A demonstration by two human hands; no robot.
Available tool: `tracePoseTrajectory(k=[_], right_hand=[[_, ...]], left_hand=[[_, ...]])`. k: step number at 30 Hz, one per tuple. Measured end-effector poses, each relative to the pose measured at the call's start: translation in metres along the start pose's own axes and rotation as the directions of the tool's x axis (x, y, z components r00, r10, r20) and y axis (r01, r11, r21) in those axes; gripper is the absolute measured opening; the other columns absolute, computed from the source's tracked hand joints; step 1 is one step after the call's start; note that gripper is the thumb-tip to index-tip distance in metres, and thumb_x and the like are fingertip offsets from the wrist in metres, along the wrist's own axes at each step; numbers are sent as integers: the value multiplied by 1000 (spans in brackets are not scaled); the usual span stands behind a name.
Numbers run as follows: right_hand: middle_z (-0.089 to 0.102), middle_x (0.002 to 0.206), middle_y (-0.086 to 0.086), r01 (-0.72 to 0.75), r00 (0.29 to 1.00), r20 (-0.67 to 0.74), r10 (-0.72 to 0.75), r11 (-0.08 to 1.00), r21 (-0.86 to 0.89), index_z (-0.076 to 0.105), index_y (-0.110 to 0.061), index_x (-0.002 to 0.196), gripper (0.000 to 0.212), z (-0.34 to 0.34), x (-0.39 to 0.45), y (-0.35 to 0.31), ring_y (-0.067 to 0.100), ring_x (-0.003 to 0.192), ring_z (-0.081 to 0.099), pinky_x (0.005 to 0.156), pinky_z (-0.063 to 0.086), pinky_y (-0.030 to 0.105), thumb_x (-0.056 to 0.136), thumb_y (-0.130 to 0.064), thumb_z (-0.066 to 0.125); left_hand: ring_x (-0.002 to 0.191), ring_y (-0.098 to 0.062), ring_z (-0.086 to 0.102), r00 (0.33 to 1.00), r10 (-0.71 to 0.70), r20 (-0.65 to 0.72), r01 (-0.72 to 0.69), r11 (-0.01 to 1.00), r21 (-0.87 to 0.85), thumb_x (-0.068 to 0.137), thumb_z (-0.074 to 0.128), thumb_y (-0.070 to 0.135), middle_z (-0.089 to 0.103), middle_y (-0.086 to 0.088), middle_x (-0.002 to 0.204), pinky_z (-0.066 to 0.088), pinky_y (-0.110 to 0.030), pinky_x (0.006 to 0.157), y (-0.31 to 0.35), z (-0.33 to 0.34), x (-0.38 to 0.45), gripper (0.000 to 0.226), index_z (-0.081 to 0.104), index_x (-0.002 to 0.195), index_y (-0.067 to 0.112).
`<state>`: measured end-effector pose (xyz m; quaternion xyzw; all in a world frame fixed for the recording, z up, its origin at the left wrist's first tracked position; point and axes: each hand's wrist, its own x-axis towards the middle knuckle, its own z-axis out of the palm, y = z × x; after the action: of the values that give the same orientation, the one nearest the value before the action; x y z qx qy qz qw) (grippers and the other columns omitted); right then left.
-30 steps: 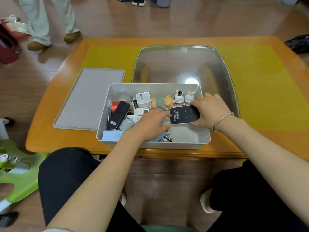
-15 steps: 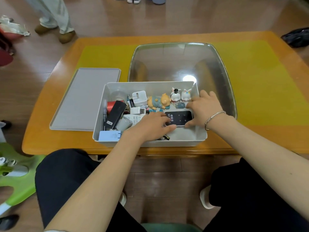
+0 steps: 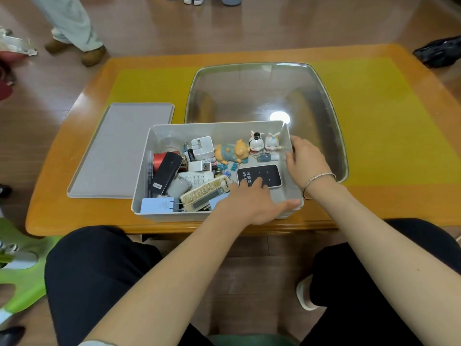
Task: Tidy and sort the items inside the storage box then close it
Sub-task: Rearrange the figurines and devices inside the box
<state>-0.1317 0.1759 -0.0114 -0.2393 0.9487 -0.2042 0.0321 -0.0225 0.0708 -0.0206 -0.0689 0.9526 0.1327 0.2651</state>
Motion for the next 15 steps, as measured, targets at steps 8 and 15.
tracePoseTrajectory(k=[8, 15], right_hand=[[55, 106, 12, -13, 999, -50, 12, 1000, -15, 48, -14, 125, 30, 6, -4, 1, 31, 90, 57, 71, 47, 37, 98, -22, 37], [56, 104, 12, -4, 998, -61, 4, 1000, 5, 48, -14, 126, 31, 7, -3, 4, 31, 88, 56, 67, 42, 32, 99, -23, 35]], left_hand=[[145, -35, -16, 994, 79, 76, -66, 986, -154, 67, 12, 94, -4, 0, 162, 1, -52, 116, -3, 0, 16, 117, 7, 154, 15], [147, -34, -11, 998, 45, 45, -41, 996, -85, 67, 10, 95, -3, 6, 162, 9, -60, 113, -2, 4, 15, 112, 11, 154, 25]])
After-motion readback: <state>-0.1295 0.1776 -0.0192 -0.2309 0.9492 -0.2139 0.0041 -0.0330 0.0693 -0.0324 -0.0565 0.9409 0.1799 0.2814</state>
